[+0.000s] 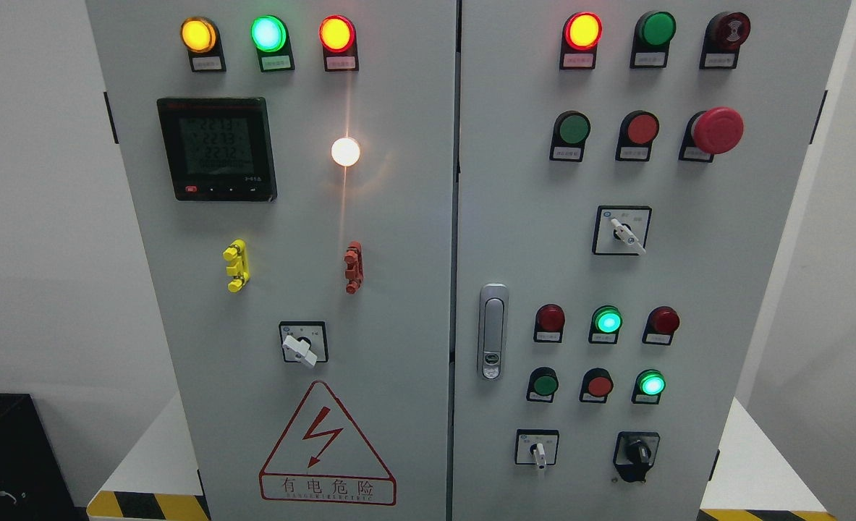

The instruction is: Flip black knob to close circuit

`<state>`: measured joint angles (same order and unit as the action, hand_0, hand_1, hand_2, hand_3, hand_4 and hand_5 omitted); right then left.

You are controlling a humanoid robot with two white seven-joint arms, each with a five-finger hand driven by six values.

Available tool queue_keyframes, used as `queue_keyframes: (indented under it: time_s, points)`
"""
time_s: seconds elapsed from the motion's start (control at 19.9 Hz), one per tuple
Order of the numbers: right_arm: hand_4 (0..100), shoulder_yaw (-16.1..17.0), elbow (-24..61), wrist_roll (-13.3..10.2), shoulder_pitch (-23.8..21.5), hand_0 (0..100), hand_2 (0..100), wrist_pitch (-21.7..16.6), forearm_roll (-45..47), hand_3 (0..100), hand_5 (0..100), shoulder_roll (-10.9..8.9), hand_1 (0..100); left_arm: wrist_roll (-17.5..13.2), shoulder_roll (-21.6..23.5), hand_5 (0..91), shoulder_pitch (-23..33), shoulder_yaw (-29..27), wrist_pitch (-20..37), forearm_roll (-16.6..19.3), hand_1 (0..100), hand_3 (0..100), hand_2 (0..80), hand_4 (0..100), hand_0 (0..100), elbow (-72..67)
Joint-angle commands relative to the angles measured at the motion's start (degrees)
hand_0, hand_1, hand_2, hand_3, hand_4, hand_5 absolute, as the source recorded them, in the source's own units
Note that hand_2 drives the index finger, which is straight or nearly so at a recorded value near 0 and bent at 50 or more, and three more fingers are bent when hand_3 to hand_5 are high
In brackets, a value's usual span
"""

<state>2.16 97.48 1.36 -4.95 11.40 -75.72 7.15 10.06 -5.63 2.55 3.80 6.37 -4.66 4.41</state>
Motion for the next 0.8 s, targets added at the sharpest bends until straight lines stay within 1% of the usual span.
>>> queue_keyframes:
  time_s: [0.0,0.15,0.25,0.4,0.6,0.75]
  points:
    - [100,0.04,5.09,0.74,3.1,0,96,0.29,-2.23,100,100,0.05,0,0.05,0.0,0.0,0.0,-0.02,0.04,0.0,56,0,0.0,0,12,-0.02]
    - [100,0.48,4.82,2.59,4.16,0,96,0.29,-2.76,100,100,-0.03,0,-0.04,0.0,0.0,0.0,-0.02,0.04,0.0,56,0,0.0,0,12,-0.02]
    - [100,0.66,4.73,2.94,5.65,0,96,0.37,-2.94,100,100,-0.03,0,0.05,0.0,0.0,0.0,-0.02,0.04,0.0,56,0,0.0,0,12,0.07]
    - [100,1.97,3.94,4.96,7.41,0,96,0.37,-4.69,100,100,-0.03,0,-0.04,0.0,0.0,0.0,0.07,0.04,0.0,56,0,0.0,0,12,0.07]
    - [100,3.82,2.36,5.4,10.22,0,96,0.29,-4.78,100,100,-0.47,0,0.05,0.0,0.0,0.0,-0.02,0.04,0.0,56,0,0.0,0,12,-0.02]
    - [100,4.96,2.18,7.51,11.63,0,96,0.29,-4.87,100,100,-0.74,0,-0.04,0.0,0.0,0.0,-0.02,0.04,0.0,56,0,0.0,0,12,-0.02]
